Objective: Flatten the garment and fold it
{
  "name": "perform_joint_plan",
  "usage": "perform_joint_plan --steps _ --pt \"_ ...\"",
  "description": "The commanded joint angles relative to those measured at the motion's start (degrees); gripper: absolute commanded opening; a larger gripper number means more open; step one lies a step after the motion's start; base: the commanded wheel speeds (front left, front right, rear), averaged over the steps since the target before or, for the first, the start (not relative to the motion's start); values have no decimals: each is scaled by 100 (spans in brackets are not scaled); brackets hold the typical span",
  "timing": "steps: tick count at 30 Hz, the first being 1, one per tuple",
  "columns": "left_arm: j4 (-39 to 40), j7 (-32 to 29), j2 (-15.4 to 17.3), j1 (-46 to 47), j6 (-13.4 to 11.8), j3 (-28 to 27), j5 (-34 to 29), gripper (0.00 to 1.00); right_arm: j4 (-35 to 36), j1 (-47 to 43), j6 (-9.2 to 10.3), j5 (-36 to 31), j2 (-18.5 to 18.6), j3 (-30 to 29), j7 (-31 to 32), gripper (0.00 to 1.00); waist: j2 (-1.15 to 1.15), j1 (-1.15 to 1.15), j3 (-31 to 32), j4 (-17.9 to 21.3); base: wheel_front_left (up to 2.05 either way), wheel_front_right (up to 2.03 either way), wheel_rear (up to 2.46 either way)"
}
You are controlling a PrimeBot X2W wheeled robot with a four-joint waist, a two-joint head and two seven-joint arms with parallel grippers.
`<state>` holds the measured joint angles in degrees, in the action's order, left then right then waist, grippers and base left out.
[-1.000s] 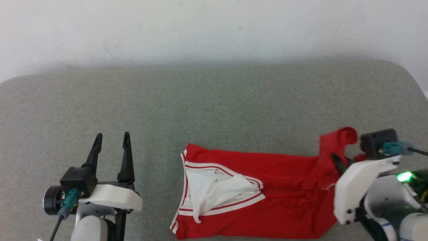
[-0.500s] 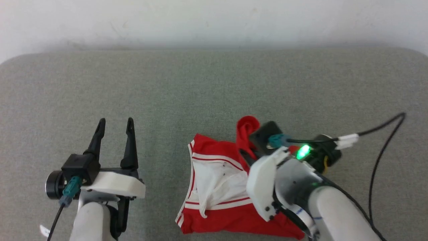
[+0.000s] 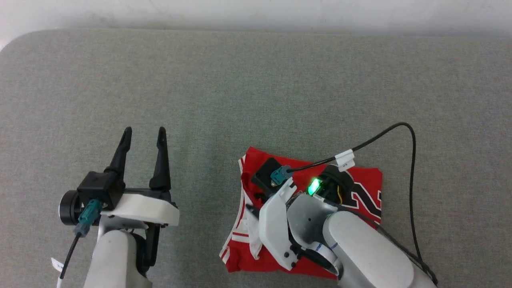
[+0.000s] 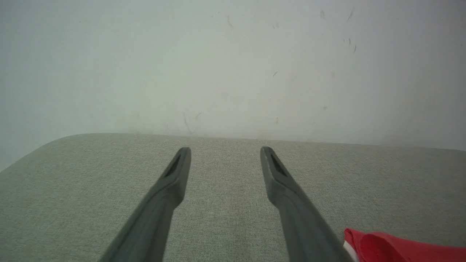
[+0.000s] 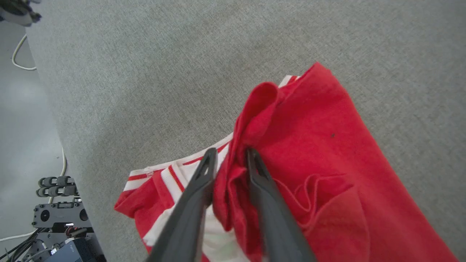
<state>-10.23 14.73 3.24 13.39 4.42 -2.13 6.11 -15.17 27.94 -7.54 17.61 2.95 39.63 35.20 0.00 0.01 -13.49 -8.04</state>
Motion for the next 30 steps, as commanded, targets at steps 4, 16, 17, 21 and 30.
perform_joint_plan --steps 4,16,17,21,30 --pt "-23 27 -29 24 -52 -38 19 100 49 96 5 339 -7 81 -289 100 0 -1 105 79 0 0 0" --pt "-34 27 -25 -290 -8 -252 -64 100 1881 -1133 5 786 -7 -1818 -2999 100 0 -1 663 503 0 0 0" --pt "-35 27 -23 -318 -1 -266 -70 100 1959 -1323 5 761 -7 -2096 -3158 100 0 -1 704 539 0 0 0" --pt "-34 27 -21 -396 22 -311 -89 100 2042 -2005 5 664 -7 -3077 -3514 100 0 -1 816 670 0 0 0" --pt "-33 27 -25 -439 53 -325 -93 100 1409 -2747 5 947 -7 -3992 -3356 100 0 -1 857 809 0 0 0"
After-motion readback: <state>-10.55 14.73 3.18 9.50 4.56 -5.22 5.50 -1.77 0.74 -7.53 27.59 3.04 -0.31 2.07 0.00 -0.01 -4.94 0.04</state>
